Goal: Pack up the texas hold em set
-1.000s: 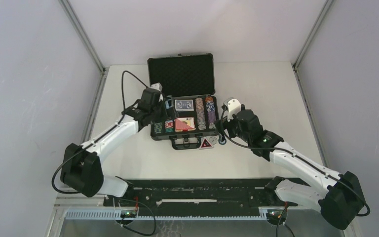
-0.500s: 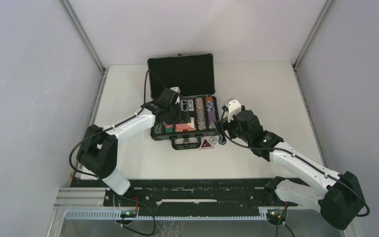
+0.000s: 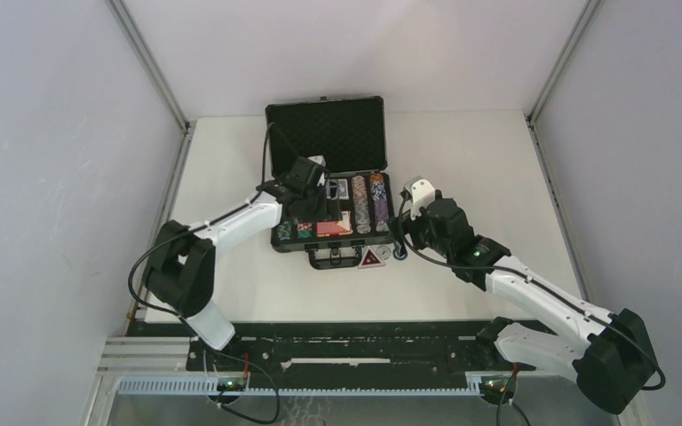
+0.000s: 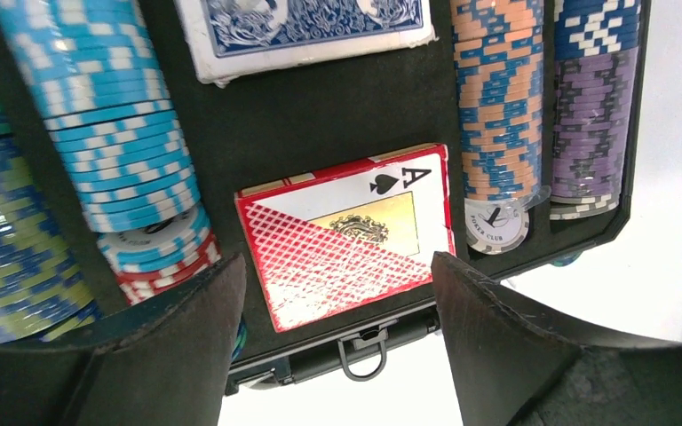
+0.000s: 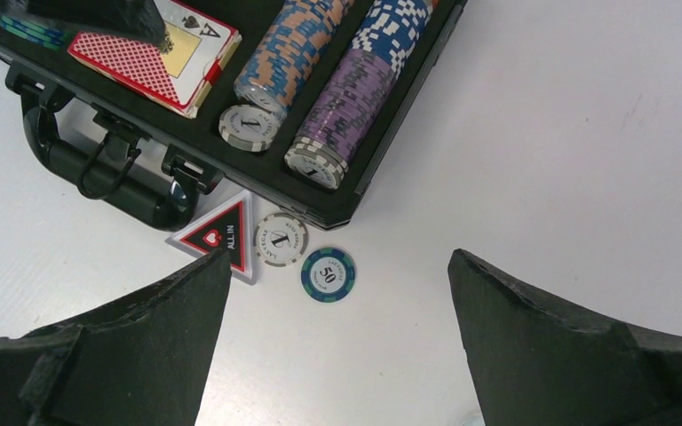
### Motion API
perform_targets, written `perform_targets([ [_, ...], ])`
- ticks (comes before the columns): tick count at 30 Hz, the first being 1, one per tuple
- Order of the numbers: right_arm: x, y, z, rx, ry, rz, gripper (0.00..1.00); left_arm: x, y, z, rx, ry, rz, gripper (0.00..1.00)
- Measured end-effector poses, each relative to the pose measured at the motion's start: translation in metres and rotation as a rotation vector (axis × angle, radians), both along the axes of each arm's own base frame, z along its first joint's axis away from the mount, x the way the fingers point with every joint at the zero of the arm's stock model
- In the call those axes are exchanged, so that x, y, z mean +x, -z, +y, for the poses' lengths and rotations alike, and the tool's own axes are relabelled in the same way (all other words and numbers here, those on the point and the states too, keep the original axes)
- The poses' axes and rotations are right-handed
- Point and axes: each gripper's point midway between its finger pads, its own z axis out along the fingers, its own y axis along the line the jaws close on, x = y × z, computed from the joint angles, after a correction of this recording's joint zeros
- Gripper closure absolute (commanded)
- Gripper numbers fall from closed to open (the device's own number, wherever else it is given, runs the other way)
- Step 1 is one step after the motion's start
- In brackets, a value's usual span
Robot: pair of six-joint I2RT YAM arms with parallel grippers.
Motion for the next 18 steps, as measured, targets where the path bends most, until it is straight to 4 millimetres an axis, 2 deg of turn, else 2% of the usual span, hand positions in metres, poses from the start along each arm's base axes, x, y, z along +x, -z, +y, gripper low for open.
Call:
perform_targets([
  [2,0.0,0.002,-0.001,-0.001,0.003,0.005,0.0,0.002,-0.007,0.004,0.023,-0.008,-0.025,0.25],
  [6,-0.001,0.003,-0.001,0.0,0.004,0.007,0.0,0.014,-0.038,0.016,0.062,-0.048,-0.11,0.24],
  [9,0.0,0.003,-0.002,0.003,0.004,0.01,0.0,0.033,-0.065,0.014,0.069,-0.075,-0.177,0.24],
  [12,0.0,0.004,-0.003,0.005,0.009,0.014,0.0,0.062,-0.09,0.003,0.063,-0.086,-0.235,0.26],
  [15,0.001,0.006,-0.004,0.006,0.012,0.015,0.0,0.089,-0.096,-0.008,0.079,-0.101,-0.257,0.26],
  [18,-0.001,0.01,-0.005,0.004,0.016,0.022,0.0,0.106,-0.081,-0.01,0.121,-0.118,-0.238,0.26],
])
